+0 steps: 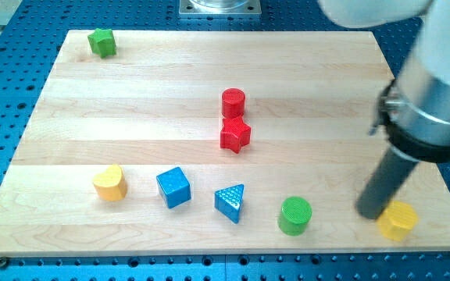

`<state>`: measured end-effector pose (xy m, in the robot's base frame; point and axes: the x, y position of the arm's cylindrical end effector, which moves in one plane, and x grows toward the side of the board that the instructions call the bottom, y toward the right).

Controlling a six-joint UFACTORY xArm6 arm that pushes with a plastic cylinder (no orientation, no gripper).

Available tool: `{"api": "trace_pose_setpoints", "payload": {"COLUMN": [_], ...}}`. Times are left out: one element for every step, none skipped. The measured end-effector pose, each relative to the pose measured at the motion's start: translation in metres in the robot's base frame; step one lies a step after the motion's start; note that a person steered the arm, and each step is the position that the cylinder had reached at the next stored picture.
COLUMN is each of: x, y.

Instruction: Move the yellow hexagon towards the bottom right of the board

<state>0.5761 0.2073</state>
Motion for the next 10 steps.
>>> {"api": "trace_pose_setpoints", "payload": {"x": [-0.016,0.000,0.041,0.043,0.042,0.029,-0.033,-0.058,-0.045,-0.015], "y": [0.000,-0.042,-0.043,-0.032,0.005,0.009,0.008,0.075,0.136,0.133]}}
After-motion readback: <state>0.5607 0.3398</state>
